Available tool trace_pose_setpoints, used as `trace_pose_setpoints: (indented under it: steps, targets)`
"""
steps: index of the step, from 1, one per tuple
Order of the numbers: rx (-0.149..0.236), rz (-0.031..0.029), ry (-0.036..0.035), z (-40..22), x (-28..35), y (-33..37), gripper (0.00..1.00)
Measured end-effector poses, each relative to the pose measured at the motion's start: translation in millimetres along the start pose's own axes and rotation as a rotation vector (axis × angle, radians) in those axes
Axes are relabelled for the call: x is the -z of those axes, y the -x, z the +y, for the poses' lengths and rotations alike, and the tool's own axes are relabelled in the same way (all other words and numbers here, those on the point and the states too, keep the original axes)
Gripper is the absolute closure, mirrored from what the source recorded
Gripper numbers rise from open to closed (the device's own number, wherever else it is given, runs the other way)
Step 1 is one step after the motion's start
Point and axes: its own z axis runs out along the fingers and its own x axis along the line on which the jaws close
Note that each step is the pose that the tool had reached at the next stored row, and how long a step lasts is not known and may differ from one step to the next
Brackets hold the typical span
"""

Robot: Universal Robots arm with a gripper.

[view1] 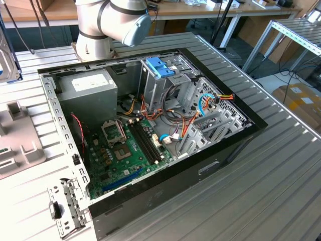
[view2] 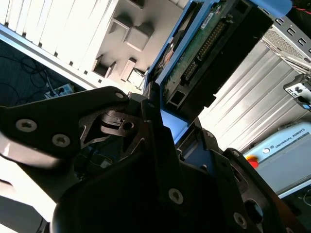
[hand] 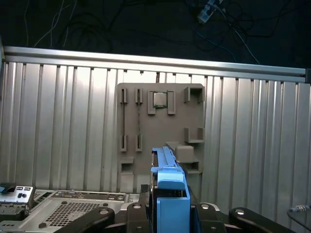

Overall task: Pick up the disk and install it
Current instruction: 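Pick up the disk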

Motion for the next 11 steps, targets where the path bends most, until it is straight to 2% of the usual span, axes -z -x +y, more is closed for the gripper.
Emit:
trace_pose_setpoints:
  steps: [1, 7, 11]
  targets:
    - [0.0, 0.0, 0.0001, 0.0, 3.8, 0.2, 0.63]
    - [0.0, 0.0001, 0.0001, -0.4, 4.0, -2.6, 0.63]
    - [0.0, 0.0, 0.0, -2.6, 4.0, -7.2, 0.63]
